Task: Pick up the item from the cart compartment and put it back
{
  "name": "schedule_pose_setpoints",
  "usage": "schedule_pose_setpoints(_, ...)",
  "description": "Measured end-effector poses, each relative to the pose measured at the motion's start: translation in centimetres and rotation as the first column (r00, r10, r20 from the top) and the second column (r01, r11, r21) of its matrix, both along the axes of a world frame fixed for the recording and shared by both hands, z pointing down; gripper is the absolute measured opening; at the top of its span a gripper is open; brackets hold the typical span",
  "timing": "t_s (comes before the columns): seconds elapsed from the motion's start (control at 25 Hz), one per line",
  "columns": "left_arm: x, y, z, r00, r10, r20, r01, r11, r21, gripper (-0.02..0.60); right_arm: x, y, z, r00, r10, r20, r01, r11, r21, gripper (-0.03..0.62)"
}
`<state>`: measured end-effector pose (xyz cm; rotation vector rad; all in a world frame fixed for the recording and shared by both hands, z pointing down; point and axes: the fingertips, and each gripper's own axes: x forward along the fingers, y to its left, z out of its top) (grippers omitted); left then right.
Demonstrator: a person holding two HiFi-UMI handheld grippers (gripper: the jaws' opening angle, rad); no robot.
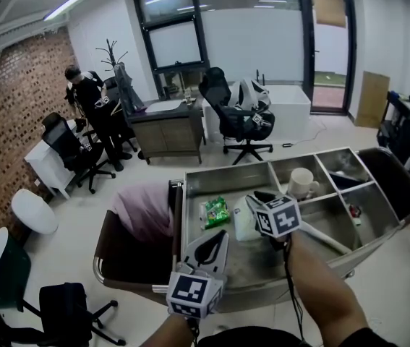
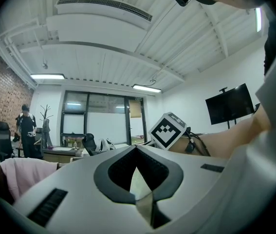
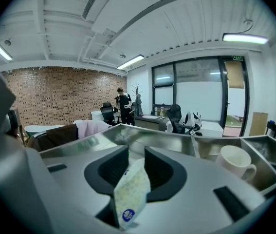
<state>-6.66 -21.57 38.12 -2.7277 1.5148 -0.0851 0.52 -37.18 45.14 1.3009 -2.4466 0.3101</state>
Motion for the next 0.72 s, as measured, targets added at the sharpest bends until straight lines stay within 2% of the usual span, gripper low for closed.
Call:
schedule_pose_setpoints(0.12,0.2,-0.1,0.0,1.000,0.004,0.007,-0.004,1.000,0.002,0.000,0.5,0.5,-1.2,1.000,0.018,0.000,-0.018,0.999,0.033,0.014)
schedule_pose_setpoints(0.48,-0.2,-0.6,0.0,1.000,-0.009,0.013,0.009,1.000,0.008,0.000,0.7,3.7,-5.2,0.996,-0.038,0.086,0.029,0.995,0.098,0.011)
schedule_pose_setpoints(0.72,0.0,-0.7,0.2,1.000,-0.009,0.013,0.009,1.000,-0.001,0.000,1.0,8.0,-8.8,0.982,-0.108,0.152,0.076,0.976,0.205,0.011)
